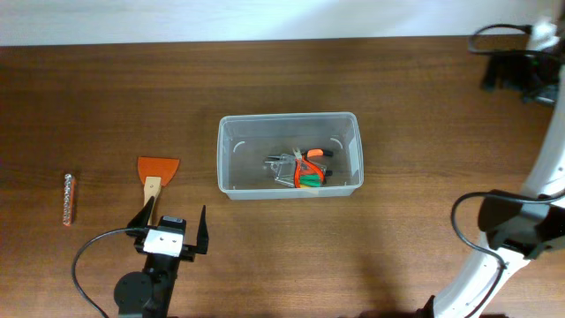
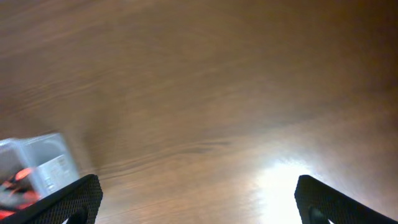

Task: Pack container
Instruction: 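Retract the right gripper up and right away from the container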

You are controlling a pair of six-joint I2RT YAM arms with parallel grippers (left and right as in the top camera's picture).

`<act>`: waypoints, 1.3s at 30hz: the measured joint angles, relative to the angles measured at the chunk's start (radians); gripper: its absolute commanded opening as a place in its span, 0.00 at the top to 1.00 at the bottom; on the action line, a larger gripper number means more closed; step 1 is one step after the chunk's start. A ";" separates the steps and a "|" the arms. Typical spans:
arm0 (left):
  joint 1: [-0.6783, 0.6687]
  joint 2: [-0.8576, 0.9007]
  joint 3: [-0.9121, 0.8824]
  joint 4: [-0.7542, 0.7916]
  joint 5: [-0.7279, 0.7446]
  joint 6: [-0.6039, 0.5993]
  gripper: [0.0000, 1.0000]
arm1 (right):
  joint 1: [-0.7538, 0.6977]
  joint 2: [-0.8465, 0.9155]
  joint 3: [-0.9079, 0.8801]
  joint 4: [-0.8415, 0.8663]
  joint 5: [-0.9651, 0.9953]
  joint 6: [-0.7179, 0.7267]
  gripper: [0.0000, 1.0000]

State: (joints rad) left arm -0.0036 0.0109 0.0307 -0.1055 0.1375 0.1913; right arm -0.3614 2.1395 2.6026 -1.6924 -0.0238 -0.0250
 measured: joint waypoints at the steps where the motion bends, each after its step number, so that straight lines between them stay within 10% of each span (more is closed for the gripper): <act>1: 0.000 0.000 0.000 0.000 0.000 0.000 0.01 | -0.021 0.000 -0.009 0.001 0.000 0.000 0.01; 16: 0.000 0.000 0.000 0.000 0.000 0.000 0.01 | -0.124 0.003 -0.393 0.282 -0.010 -0.002 0.01; 39: 0.000 0.000 0.000 0.000 0.000 0.000 0.01 | -0.122 0.003 -0.396 0.299 -0.019 -0.001 0.01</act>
State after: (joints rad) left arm -0.0036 0.0109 0.0307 -0.1055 0.1375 0.1913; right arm -0.4835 2.1426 2.2063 -1.3937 -0.0429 -0.0257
